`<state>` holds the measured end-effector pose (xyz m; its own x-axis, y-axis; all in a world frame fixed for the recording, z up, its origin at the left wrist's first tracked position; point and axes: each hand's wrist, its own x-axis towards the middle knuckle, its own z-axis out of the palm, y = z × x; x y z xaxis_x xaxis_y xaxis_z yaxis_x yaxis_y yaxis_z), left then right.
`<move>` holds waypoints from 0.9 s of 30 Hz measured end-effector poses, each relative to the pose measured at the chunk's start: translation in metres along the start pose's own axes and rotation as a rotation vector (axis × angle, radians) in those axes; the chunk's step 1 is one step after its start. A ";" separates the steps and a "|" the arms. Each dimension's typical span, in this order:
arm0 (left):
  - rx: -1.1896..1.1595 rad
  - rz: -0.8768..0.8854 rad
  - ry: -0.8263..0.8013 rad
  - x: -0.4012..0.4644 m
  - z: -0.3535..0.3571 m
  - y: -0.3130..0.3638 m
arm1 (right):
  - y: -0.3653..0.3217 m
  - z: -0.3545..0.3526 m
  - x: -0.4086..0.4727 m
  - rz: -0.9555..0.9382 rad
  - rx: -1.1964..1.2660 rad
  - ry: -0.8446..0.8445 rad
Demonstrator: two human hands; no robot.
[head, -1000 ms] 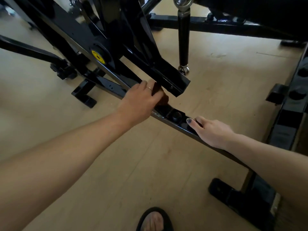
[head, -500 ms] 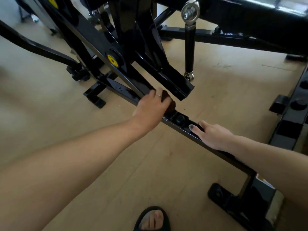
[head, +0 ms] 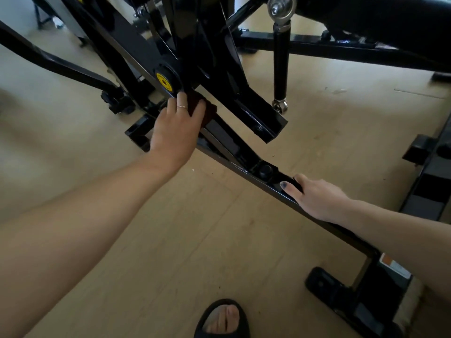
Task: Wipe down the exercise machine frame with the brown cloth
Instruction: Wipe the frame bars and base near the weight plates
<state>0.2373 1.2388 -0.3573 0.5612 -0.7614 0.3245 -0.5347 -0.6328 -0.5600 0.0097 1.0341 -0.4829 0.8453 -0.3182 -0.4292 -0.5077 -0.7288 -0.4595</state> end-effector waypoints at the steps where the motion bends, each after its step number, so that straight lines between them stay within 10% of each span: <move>1: -0.020 -0.020 -0.013 -0.002 -0.001 0.009 | 0.000 0.000 0.000 0.001 0.007 0.002; 14: -0.153 0.413 -0.135 -0.039 -0.003 0.104 | 0.000 -0.004 -0.001 -0.013 0.083 -0.048; 22: -0.118 -0.027 -0.126 -0.003 -0.024 0.026 | 0.004 -0.004 0.000 -0.016 0.108 -0.043; 27: -0.328 -0.009 -0.020 -0.006 -0.047 0.043 | 0.008 -0.003 0.001 -0.037 0.126 -0.026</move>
<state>0.1809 1.2094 -0.3472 0.5778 -0.7545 0.3113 -0.7027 -0.6539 -0.2806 0.0073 1.0261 -0.4849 0.8601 -0.2752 -0.4296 -0.4945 -0.6570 -0.5691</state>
